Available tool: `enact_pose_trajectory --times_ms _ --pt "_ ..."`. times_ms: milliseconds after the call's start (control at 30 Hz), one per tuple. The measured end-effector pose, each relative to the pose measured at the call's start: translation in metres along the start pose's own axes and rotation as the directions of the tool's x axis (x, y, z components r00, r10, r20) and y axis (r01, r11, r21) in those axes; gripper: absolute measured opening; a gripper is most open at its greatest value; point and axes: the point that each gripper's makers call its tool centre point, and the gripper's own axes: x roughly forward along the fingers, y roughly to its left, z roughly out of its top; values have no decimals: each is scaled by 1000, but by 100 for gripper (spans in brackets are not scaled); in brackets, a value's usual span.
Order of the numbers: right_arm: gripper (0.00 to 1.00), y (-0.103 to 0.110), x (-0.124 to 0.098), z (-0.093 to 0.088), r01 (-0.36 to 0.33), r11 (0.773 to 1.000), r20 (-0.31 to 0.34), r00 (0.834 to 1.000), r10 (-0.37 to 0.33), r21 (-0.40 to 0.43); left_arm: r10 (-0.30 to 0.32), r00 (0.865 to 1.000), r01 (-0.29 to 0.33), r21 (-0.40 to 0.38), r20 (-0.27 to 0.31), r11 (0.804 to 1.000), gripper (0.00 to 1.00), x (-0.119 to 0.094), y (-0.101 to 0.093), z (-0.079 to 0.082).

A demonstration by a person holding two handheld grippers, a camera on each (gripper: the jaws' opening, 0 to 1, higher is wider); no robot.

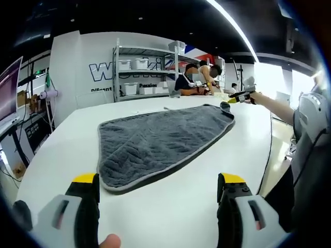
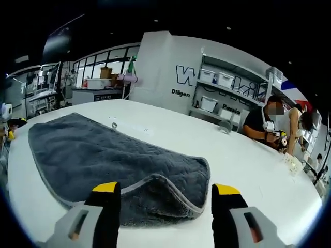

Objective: Fold the towel on the table until its edges align and the towel forms a compact rectangular stack.

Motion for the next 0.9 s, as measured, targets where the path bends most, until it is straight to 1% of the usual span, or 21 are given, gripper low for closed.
enact_pose_trajectory --times_ms 233,467,700,900 --pt "83 16 -15 -9 -15 1000 -4 1000 16 11 -12 1000 12 3 -1 1000 99 1 -2 1" --pt "84 23 -29 -11 -9 1000 9 1000 9 23 -24 1000 24 -6 13 1000 99 3 0 5" --pt "88 40 -41 -21 -22 999 -19 1000 22 27 -11 1000 12 -33 23 999 99 5 6 2" --pt "90 55 -51 -25 -33 999 -14 999 33 31 -17 999 18 -52 29 998 99 9 5 -1"
